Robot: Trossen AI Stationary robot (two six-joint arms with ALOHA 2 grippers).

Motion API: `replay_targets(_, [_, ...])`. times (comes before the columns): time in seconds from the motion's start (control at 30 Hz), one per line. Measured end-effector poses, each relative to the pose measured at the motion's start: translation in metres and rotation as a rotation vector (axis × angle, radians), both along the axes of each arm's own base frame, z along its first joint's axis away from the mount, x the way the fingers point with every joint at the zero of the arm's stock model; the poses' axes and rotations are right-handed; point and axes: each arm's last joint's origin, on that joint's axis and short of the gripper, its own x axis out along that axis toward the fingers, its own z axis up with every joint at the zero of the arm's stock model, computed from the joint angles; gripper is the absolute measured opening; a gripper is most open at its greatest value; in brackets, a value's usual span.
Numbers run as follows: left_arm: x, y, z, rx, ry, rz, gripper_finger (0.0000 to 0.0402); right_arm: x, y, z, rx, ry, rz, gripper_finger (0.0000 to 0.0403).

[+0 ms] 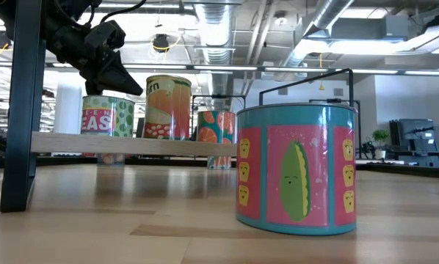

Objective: Pick and place cans onto a shelf
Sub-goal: Put the bottom canned peaches on the shelf

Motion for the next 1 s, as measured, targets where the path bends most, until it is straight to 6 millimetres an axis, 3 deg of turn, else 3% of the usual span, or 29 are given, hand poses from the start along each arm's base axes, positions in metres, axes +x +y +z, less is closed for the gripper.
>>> replay_targets(0.2, [0.0,0.0,0.0,0.02,0.006,0.006,0.0,0.0,-0.004,-0.004,-0.02,0.017,-0.006,0.012])
replay_targets(0.57, [0.0,0.001,0.0,0.025,0.007,0.011,0.0,0.014,-0.02,-0.005,-0.025,0.027,0.126,0.0012])
replay_targets(1.0, [0.0,0.001,0.0,0.014,0.003,0.016,0.0,0.05,-0.048,0.006,-0.025,-0.055,0.33,0.0006])
